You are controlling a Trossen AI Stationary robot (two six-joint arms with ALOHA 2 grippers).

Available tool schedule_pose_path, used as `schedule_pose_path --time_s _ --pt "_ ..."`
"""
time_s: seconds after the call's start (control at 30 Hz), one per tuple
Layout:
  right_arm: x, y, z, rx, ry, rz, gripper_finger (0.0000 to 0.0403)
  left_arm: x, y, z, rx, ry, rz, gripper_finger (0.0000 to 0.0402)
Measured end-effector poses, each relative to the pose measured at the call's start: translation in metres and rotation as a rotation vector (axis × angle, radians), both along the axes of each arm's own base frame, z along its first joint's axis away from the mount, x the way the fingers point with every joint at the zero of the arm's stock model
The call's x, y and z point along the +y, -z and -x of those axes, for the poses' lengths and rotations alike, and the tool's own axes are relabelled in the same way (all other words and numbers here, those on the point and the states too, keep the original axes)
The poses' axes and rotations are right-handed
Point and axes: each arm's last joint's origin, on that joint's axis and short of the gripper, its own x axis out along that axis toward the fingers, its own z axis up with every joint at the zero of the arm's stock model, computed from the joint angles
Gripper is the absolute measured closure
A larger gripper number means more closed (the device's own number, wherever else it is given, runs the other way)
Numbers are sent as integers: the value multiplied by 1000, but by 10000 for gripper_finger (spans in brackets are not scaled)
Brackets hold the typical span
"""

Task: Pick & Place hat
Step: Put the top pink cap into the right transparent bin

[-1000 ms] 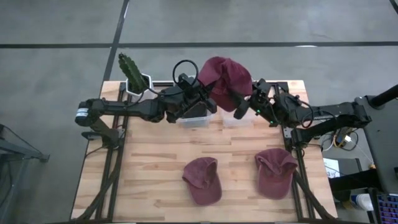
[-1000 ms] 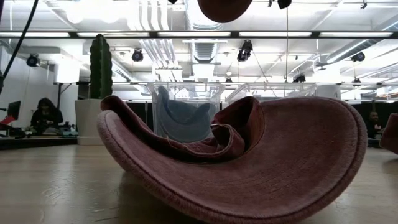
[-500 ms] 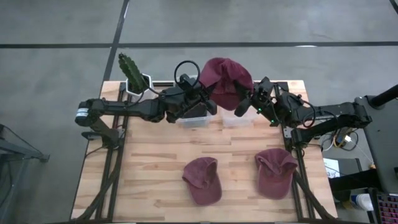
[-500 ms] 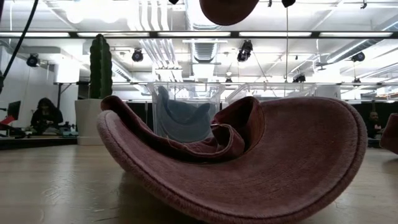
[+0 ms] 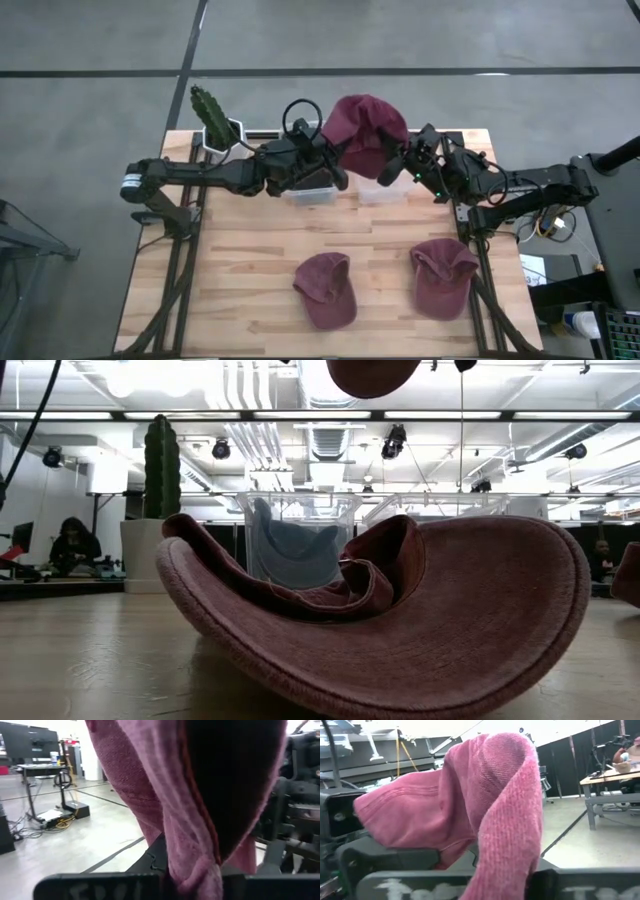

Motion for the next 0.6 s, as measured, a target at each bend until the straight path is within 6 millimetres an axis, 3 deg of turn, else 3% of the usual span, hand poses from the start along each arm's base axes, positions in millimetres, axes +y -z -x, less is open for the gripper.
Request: schedule_pose_path --time_s 0.43,0.6 --pt "-1 -6 9 -17 18 3 395 -1 7 0 86 40 0 370" --pt "-1 -5 9 -11 32 -10 395 -1 8 0 101 40 -11 340"
